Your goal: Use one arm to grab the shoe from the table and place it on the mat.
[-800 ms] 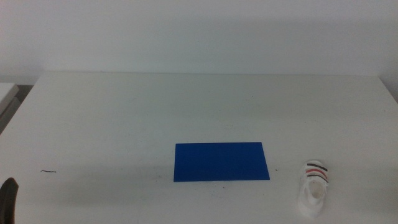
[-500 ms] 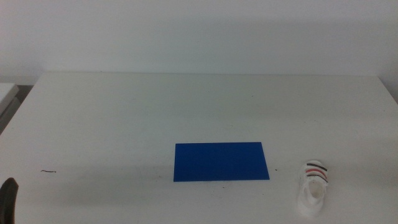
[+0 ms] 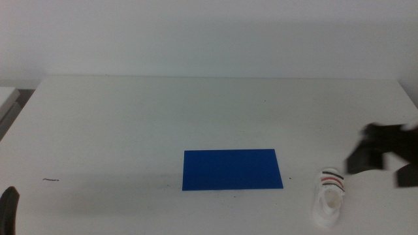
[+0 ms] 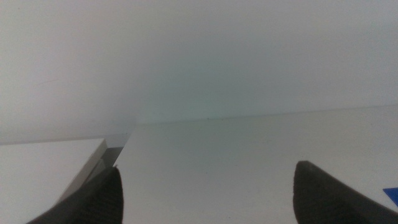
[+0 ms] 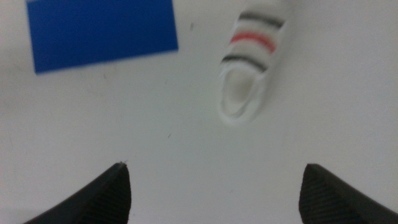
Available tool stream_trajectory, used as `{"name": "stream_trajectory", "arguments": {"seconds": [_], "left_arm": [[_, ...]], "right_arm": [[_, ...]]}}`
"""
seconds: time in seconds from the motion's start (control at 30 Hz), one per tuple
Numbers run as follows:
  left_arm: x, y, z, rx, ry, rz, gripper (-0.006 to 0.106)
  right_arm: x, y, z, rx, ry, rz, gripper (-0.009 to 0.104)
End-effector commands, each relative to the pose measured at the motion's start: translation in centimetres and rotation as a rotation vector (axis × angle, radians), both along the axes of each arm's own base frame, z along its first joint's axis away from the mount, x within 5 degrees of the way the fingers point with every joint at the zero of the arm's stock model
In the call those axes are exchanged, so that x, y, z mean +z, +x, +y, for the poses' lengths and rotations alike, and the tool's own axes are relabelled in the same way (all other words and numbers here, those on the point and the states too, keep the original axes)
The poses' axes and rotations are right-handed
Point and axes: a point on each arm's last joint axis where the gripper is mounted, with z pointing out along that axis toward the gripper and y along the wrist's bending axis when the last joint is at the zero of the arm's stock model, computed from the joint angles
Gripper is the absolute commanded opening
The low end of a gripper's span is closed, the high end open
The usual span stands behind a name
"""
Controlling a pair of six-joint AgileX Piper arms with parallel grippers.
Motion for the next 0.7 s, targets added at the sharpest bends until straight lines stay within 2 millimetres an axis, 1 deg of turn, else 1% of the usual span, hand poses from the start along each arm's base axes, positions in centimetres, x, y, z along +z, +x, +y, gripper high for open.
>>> {"name": "stream_trajectory", "arguments": {"seconds": [0.0,0.03,0.13,0.2,0.33,0.43,0.53,0.67], "left_arm": [[0.1,0.0,0.0,-0.002,-0.005,-0.008,0.094],[0.1,0.0,0.0,-0.002,-0.005,-0.008,0.094],[0.1,0.0,0.0,-0.002,-0.005,-0.008,0.094],[0.1,0.0,0.0,-0.002,-0.005,-0.008,0.094],[0.1,0.0,0.0,-0.002,-0.005,-0.008,0.094],[0.1,0.0,0.0,-0.002,-0.005,-0.008,0.094],[0.1,0.0,0.0,-0.002,-0.005,-0.008,0.094],[0.1,0.0,0.0,-0.002,-0.005,-0.008,0.094]], "right_arm": [[-1.3,1.4,1.4,-0.033,-0.025,0.058,0.088],[-2.1,2.2,1.7,-0.077,-0.035,0.081,0.088],[-4.7,4.7,1.8,-0.219,-0.107,0.108,0.088],[-5.9,5.8,1.7,-0.279,-0.131,0.108,0.086],[-8.2,7.7,2.1,-0.335,-0.144,0.090,0.082],[-9.8,8.5,3.0,-0.321,-0.146,0.094,0.080],[-11.2,8.8,3.8,-0.299,-0.160,0.116,0.079],[-13.2,9.2,4.2,-0.286,-0.194,0.169,0.079]]}}
